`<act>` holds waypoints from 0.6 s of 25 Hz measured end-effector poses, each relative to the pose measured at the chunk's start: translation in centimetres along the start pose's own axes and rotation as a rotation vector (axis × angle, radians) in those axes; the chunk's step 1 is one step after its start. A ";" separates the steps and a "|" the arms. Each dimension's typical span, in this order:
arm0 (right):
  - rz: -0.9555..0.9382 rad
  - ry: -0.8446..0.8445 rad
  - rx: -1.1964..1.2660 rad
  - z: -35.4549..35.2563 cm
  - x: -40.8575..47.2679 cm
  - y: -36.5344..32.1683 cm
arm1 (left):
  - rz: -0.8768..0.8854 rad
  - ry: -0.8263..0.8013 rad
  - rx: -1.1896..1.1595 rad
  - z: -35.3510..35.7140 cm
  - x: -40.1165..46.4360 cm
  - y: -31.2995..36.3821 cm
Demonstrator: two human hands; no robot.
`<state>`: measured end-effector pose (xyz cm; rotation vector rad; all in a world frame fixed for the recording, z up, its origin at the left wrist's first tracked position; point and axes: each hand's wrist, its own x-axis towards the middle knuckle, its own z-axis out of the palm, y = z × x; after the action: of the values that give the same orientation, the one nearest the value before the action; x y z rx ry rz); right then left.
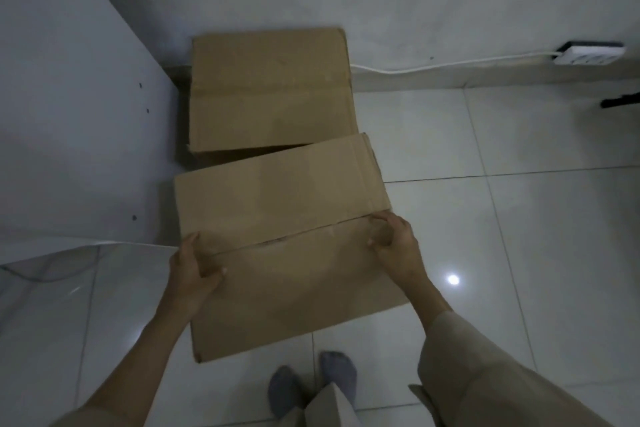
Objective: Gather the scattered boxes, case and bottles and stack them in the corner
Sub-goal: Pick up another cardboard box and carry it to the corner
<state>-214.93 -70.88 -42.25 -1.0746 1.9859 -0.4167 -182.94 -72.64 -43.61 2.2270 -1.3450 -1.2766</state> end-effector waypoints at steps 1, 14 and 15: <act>0.006 -0.049 0.005 0.7 0.6 0.5 | -0.005 -0.006 0.010 0.3 0.9 -0.5; 0.039 -0.262 0.113 -1.5 -1.0 -0.1 | 0.198 -0.183 0.033 6.3 -1.7 8.7; 0.033 -0.251 0.131 -2.5 -1.6 -0.1 | 0.223 -0.205 0.053 6.3 -2.5 9.6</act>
<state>-216.37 -69.82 -39.86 -0.9608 1.7284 -0.3695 -194.06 -74.49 -40.32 1.9528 -1.6651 -1.4310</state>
